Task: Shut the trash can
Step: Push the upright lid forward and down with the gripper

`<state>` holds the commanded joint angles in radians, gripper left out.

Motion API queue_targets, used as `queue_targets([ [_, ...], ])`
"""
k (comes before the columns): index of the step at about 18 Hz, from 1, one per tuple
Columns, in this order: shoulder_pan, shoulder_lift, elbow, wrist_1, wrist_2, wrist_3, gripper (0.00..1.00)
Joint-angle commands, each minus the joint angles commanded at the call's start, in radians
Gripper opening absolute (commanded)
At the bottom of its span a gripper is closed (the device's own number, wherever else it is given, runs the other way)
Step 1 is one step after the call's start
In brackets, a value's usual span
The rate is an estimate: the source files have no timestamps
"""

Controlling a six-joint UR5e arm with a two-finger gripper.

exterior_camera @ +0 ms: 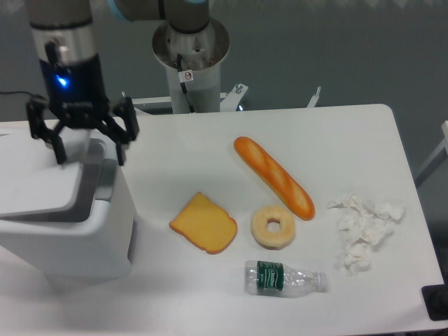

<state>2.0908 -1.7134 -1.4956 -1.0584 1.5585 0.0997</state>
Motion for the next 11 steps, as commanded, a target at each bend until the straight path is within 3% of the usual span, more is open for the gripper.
queue_targets([
  [11, 0.020, -0.002, -0.029, 0.003, 0.000, 0.011, 1.00],
])
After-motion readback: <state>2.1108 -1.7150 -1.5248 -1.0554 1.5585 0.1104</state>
